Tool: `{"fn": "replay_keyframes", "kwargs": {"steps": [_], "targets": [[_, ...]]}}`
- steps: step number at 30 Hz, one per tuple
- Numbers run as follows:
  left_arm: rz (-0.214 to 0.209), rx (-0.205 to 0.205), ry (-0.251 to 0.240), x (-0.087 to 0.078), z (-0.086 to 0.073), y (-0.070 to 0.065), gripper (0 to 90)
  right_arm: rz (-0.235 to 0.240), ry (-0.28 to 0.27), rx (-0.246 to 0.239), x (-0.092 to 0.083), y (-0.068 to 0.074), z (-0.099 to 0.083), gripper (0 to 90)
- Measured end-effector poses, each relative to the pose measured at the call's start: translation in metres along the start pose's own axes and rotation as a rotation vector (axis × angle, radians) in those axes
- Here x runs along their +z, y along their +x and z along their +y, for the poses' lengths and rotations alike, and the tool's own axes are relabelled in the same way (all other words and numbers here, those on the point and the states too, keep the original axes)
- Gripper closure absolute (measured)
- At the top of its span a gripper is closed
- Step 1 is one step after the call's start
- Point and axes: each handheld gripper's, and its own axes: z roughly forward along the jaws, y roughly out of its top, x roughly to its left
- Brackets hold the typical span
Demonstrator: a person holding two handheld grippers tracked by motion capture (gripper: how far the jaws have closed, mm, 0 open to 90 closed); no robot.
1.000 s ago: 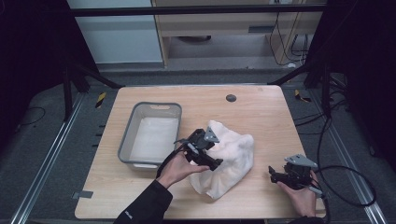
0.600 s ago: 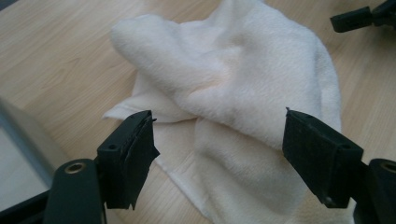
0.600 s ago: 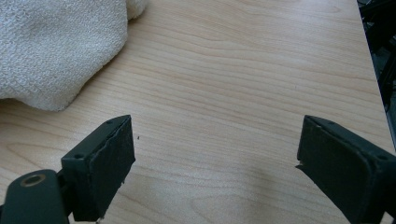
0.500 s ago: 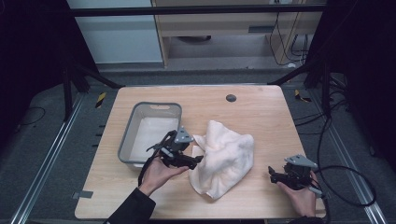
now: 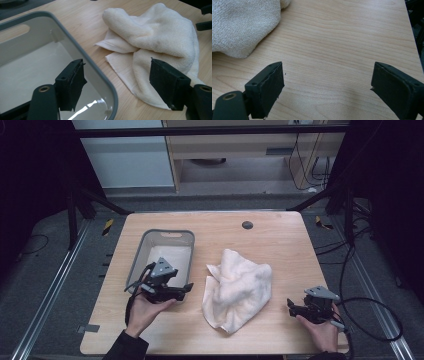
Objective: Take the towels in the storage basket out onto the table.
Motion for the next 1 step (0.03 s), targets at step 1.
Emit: {"fn": "replay_keyframes", "kwargs": {"steps": [1], "targets": [[0.0, 0.0, 0.0, 0.0, 0.0, 0.0, 27.9, 0.0, 0.0, 0.0, 0.0, 0.0, 0.0, 11.0]]}}
